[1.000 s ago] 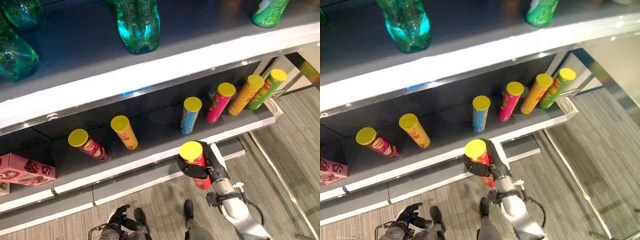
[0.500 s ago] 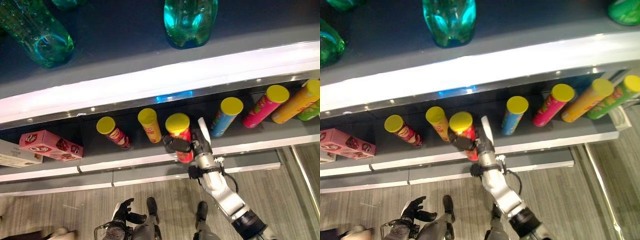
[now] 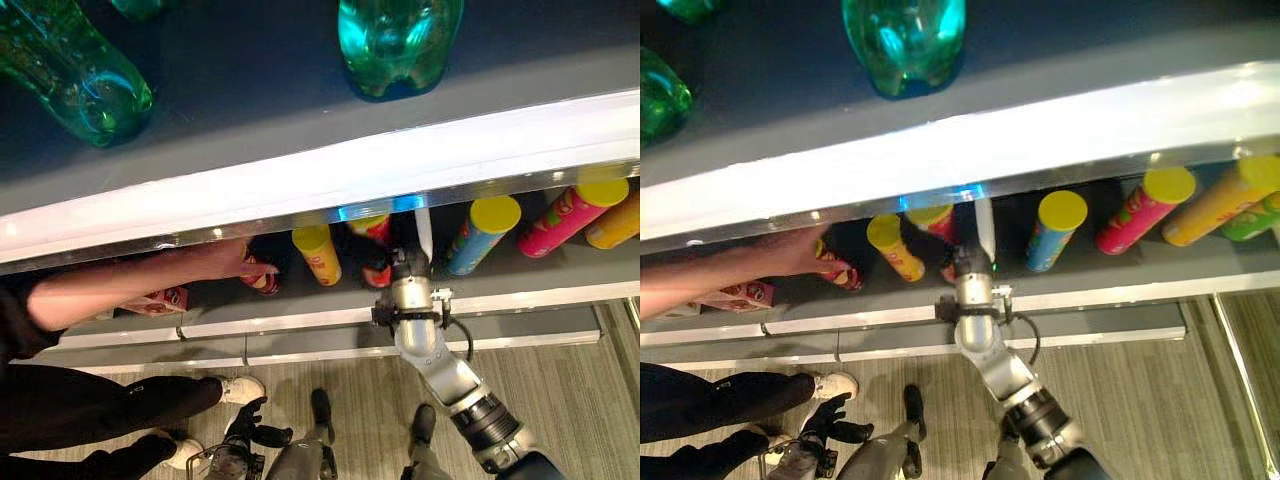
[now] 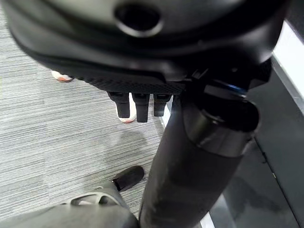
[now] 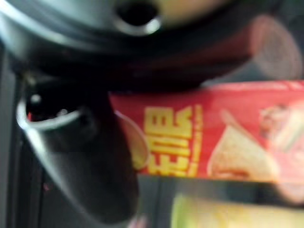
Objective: Put the goods on the table back onto the shelves and tidy them up.
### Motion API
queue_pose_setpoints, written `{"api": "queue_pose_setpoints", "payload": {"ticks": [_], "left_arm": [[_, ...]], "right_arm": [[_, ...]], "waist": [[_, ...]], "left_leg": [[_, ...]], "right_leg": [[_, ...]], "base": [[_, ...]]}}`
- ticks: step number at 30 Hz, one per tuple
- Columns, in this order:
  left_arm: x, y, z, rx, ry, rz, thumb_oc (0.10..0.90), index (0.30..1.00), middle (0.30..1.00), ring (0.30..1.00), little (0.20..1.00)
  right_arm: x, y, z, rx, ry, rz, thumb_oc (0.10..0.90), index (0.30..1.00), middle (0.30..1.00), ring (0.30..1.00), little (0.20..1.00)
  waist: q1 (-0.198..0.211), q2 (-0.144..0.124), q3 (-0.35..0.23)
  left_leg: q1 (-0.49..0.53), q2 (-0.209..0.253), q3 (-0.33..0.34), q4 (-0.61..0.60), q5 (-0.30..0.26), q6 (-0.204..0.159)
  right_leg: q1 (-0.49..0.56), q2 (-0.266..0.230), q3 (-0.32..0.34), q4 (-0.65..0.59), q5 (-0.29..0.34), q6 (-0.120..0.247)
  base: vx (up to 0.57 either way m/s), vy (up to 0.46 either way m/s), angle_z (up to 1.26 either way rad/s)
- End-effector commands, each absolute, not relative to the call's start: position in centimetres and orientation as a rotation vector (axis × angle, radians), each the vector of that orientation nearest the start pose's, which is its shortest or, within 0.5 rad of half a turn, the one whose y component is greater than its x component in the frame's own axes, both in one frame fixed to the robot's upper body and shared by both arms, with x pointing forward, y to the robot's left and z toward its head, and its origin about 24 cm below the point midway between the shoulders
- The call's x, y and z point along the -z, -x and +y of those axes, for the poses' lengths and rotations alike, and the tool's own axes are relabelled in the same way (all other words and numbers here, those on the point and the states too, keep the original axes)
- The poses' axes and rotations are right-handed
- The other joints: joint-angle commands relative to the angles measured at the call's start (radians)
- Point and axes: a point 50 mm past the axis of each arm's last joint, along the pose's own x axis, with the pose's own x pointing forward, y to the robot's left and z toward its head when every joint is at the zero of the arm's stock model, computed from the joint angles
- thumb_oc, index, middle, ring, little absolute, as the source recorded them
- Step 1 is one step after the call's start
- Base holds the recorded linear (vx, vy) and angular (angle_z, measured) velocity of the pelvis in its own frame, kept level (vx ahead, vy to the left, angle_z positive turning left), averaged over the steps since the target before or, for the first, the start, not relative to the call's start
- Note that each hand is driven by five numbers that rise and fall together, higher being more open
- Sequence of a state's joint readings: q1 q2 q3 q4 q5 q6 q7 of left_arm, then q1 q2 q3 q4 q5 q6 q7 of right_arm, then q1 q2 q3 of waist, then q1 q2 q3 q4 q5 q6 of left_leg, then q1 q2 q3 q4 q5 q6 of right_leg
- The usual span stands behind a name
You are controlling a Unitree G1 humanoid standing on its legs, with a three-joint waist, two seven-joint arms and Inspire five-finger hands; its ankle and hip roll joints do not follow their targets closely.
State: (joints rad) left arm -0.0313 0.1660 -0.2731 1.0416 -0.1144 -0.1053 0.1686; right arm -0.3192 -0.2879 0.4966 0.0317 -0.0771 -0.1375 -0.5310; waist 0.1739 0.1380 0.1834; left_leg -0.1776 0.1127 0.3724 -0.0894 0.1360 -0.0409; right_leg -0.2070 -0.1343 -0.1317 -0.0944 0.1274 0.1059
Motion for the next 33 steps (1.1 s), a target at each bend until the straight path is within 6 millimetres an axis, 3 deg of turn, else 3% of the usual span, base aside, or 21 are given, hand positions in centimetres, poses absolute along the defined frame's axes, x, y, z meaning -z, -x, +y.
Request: {"api": "queue_pose_setpoints", "payload": {"ticks": [1, 12, 27, 33], "left_arm": [[14.3, -14.1, 21.4, -0.046, -0.398, 0.927, 0.800, 0.900, 0.900, 0.900, 0.900], [15.1, -12.3, 21.7, -0.045, -0.420, 0.998, 0.800, 0.900, 0.900, 0.900, 0.900], [15.7, -10.7, 21.4, -0.021, -0.448, 1.059, 0.800, 0.900, 0.900, 0.900, 0.900], [16.1, -9.7, 21.4, -0.066, -0.415, 1.100, 0.800, 0.900, 0.900, 0.900, 0.900]], "right_arm": [[-18.3, -27.0, -6.9, -0.072, 0.079, -0.796, 0.400, 0.300, 0.300, 0.300, 0.300], [-15.3, -25.1, -9.1, -0.078, 0.079, -0.683, 0.400, 0.300, 0.300, 0.300, 0.300], [-10.9, -22.6, -10.6, -0.127, 0.047, -0.471, 0.400, 0.300, 0.300, 0.300, 0.300], [-10.9, -22.0, -11.0, -0.109, 0.020, -0.469, 0.400, 0.300, 0.300, 0.300, 0.300]], "waist": [[-0.012, -0.064, -0.004], [-0.053, -0.086, -0.055], [-0.102, -0.087, -0.119], [-0.104, -0.094, -0.140]], "left_leg": [[-0.007, 0.036, -0.012, 0.003, -0.034, -0.038], [0.063, 0.047, -0.022, 0.002, -0.026, -0.046], [0.114, 0.069, -0.010, 0.002, -0.021, -0.059], [0.119, 0.074, -0.012, 0.002, -0.022, -0.062]], "right_leg": [[0.159, -0.043, 0.032, 0.016, -0.133, 0.047], [0.215, -0.022, 0.023, 0.038, -0.156, 0.038], [0.262, -0.011, 0.017, 0.048, -0.171, 0.036], [0.267, -0.013, 0.011, 0.051, -0.172, 0.033]], "base": [[0.01, -0.033, 0.00], [0.00, -0.045, 0.00], [-0.01, -0.006, 0.00], [0.00, -0.003, -0.02]]}}
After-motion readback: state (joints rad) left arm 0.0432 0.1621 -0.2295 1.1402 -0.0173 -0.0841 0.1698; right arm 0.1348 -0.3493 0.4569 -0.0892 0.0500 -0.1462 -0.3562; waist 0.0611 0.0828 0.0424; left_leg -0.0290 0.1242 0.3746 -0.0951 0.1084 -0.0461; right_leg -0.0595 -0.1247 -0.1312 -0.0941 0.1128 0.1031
